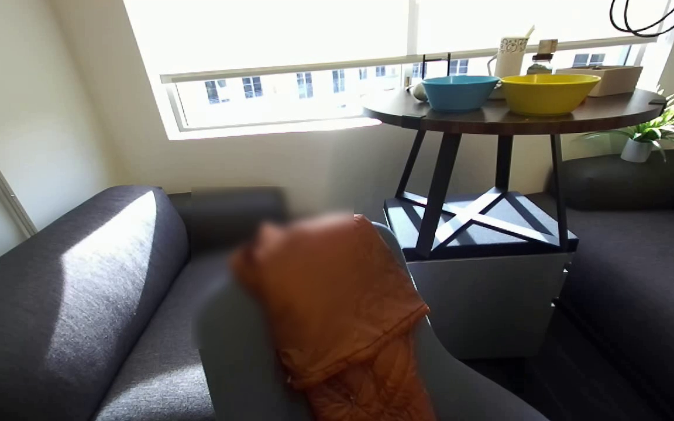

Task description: Put one scoop of the contents of the yellow bowl in the blue bowl

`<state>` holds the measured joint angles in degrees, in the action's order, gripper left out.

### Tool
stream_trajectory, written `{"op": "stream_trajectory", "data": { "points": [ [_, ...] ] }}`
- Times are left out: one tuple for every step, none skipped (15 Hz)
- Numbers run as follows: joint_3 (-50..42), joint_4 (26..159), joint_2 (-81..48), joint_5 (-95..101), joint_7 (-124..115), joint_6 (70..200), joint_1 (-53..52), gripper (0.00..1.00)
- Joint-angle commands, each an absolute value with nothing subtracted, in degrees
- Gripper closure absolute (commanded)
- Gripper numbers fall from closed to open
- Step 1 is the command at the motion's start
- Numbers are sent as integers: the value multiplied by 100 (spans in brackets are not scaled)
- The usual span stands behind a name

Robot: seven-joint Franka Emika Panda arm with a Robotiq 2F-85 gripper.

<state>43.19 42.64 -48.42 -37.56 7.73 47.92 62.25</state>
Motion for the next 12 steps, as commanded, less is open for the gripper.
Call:
{"op": "stream_trajectory", "data": {
  "points": [
    [4474,3963,-4935,-3789,265,4795,5823,98],
    [4371,4162,-4841,-3756,565,4796,6005,91],
    [4390,4155,-4842,-3756,505,4796,5909,91],
    [4398,4155,-4843,-3756,476,4796,5844,91],
    [4399,4155,-4846,-3755,465,4796,5817,91],
    [4399,4155,-4849,-3755,464,4796,5820,98],
    [4392,4167,-4849,-3782,420,4899,5810,98],
    [4392,4170,-4857,-3797,404,4939,5797,98],
    [4376,4176,-4850,-3788,364,5055,5750,98],
    [4352,4187,-4834,-3760,327,5210,5699,98],
    [4345,4201,-4823,-3759,272,5335,5658,98],
    [4320,4212,-4802,-3717,243,5472,5599,98]
  ]
}}
